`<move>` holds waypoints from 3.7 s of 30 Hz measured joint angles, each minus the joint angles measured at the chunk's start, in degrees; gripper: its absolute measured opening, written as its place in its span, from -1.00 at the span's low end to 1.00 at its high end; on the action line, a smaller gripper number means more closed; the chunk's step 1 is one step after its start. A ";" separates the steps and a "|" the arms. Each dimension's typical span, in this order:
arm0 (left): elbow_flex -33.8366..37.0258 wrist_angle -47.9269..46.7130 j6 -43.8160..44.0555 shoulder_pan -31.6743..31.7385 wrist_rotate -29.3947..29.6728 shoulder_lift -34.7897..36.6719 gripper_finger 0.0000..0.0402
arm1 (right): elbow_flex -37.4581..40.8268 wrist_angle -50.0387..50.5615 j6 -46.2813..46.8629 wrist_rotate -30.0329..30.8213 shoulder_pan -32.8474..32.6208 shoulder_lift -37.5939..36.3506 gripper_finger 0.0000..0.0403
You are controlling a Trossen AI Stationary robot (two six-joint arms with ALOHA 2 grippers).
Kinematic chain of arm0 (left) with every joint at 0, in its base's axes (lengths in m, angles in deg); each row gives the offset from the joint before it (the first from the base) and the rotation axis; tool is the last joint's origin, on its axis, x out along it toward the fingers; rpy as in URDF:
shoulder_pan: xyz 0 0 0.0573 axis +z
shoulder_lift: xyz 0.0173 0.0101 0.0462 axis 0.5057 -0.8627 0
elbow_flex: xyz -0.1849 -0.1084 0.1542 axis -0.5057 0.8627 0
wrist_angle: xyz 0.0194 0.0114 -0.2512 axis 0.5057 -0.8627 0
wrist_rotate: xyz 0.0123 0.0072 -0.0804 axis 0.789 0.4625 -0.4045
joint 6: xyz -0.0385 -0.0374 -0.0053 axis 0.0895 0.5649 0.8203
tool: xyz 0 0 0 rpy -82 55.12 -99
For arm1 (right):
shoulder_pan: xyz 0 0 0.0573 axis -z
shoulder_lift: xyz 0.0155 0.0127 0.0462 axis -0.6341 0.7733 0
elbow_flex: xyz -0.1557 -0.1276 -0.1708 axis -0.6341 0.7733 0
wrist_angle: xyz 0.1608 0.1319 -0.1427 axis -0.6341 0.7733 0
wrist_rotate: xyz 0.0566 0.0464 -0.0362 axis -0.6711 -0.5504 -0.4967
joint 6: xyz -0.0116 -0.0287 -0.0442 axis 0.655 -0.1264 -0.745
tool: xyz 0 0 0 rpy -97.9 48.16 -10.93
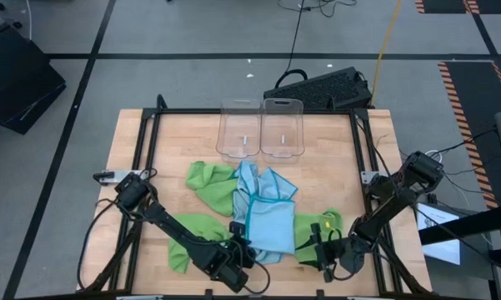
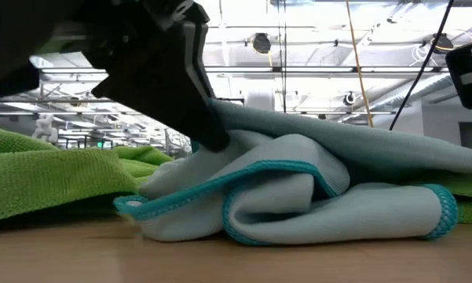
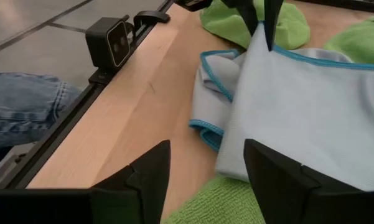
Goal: Fold microfiber towels
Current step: Fold the top right blue microfiber towel
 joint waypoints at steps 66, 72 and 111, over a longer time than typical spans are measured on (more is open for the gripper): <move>0.00 -4.68 8.93 3.57 -1.38 4.69 -0.97 | -7.43 3.74 -10.97 17.67 1.11 11.28 0.00; 0.00 -5.19 10.45 4.17 -1.09 4.69 -0.96 | -7.43 3.77 -12.21 17.66 1.11 11.28 -0.20; 0.00 0.16 2.42 8.19 7.90 4.67 -0.97 | -7.39 26.26 2.43 14.65 6.22 -5.24 -0.96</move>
